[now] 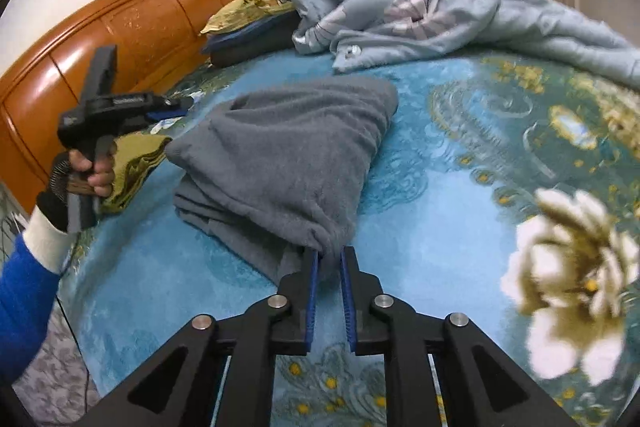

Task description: Fold clothes

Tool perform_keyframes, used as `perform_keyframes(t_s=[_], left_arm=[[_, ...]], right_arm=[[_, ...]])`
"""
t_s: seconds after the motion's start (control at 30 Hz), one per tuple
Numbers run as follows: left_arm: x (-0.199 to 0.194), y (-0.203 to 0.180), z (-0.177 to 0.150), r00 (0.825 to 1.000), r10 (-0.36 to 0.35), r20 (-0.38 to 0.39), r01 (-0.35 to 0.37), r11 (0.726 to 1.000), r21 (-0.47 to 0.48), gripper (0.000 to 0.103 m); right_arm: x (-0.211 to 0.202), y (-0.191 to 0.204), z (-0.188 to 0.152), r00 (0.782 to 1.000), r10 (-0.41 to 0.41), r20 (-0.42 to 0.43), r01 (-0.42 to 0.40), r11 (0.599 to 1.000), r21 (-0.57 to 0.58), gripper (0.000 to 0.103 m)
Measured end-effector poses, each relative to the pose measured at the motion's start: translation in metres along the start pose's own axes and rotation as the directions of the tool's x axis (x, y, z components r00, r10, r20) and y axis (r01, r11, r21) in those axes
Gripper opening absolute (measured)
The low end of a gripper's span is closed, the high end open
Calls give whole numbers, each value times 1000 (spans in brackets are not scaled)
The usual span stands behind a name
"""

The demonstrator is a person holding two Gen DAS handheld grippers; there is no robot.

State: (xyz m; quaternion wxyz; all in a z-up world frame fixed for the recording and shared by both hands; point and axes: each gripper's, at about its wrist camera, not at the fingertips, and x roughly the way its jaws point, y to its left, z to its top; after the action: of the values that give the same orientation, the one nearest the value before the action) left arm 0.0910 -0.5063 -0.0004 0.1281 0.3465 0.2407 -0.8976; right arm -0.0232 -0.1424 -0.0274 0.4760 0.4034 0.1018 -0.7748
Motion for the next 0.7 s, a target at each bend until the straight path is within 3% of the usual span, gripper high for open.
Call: perform_keyframes(t_s=[0.1, 0.27, 0.37, 0.5, 0.7], left_arm=[[-10, -15, 3, 1000, -12, 27, 11, 999, 48, 52], [17, -40, -7, 999, 11, -34, -7, 994, 108, 52], [30, -45, -22, 997, 32, -66, -23, 991, 132, 52], [55, -32, -54, 986, 63, -153, -44, 991, 125, 53], [59, -30, -62, 988, 55, -144, -41, 994, 100, 55]], right_arm=[[-10, 2, 11, 999, -27, 24, 27, 1000, -16, 29], [9, 16, 57, 999, 4, 49, -3, 1000, -26, 44], [35, 20, 76, 999, -4, 35, 4, 1000, -23, 44], [58, 13, 58, 1000, -24, -5, 24, 1000, -10, 44], [64, 5, 49, 1000, -22, -21, 22, 1000, 2, 44]])
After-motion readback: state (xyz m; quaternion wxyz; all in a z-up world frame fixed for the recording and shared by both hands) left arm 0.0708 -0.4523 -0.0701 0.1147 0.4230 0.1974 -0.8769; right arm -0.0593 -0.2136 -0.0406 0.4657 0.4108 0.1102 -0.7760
